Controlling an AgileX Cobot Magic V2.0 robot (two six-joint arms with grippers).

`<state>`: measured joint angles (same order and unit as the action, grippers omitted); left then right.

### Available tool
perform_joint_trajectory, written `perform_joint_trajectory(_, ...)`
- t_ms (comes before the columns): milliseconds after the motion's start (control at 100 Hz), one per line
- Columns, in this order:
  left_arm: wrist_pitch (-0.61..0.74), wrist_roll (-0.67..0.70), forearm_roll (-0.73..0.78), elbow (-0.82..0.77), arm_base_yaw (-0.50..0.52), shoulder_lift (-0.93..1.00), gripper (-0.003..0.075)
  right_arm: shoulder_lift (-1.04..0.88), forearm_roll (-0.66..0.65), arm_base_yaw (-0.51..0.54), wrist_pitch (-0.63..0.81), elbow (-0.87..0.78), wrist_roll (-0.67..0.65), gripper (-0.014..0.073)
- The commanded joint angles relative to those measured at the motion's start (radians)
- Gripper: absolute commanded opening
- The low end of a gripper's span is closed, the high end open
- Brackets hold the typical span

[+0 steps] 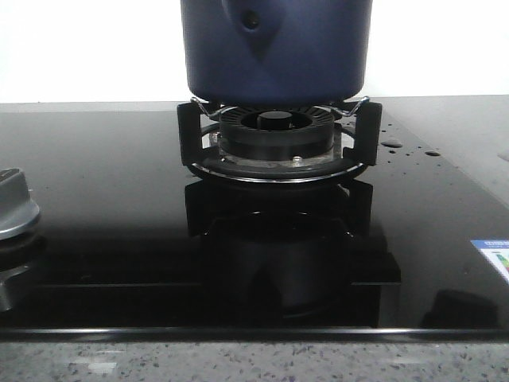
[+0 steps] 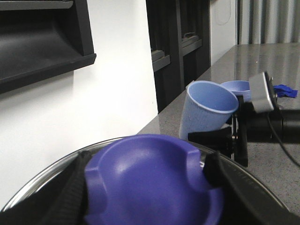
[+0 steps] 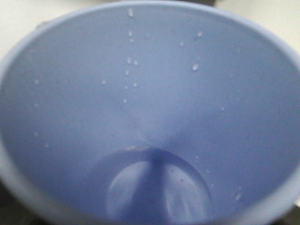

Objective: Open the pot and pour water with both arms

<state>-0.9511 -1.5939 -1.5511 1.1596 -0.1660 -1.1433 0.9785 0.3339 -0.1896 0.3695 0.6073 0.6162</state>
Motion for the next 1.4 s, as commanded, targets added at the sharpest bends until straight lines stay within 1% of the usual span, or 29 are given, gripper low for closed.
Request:
perform_joint_trajectory(0, 0.011, 0.031, -0.077, 0.031, 0.005, 0.042, 0.0195, 0.002, -0.079, -0.02, 0.004, 0.112, 0.0, 0.0216)
perform_joint_trajectory(180, 0.024, 0.053, -0.062, 0.031, 0.005, 0.062, 0.0195, 0.094, -0.196, -0.076, -0.138, 0.268, 0.002, 0.0216)
perform_joint_trajectory(300, 0.024, 0.055, -0.062, 0.031, 0.005, 0.069, 0.0195, 0.161, -0.31, -0.105, -0.178, 0.355, 0.012, 0.0216)
perform_joint_trajectory(520, 0.024, 0.056, -0.066, 0.031, 0.005, 0.096, 0.0195, 0.248, -0.546, -0.125, -0.17, 0.457, 0.012, 0.0216)
perform_joint_trajectory(700, 0.024, 0.056, -0.066, 0.031, 0.005, 0.1, 0.0195, 0.304, -0.652, -0.125, -0.137, 0.495, 0.012, 0.0216)
perform_joint_trajectory(850, 0.024, 0.075, -0.066, 0.031, 0.005, 0.1, 0.0195, 0.337, -0.782, -0.125, -0.126, 0.504, 0.012, 0.0216)
perform_joint_trajectory(990, 0.024, 0.078, -0.066, 0.031, 0.005, 0.1, 0.0195, 0.351, -0.801, -0.125, -0.122, 0.504, 0.029, 0.0216)
perform_joint_trajectory(1180, 0.024, 0.078, -0.066, 0.031, 0.005, 0.1, 0.0195, 0.371, -0.847, -0.125, -0.132, 0.514, 0.12, 0.0216)
perform_joint_trajectory(1390, 0.022, 0.078, -0.066, 0.031, 0.005, 0.1, 0.0195, 0.403, -0.878, -0.125, -0.154, 0.571, 0.132, 0.0216)
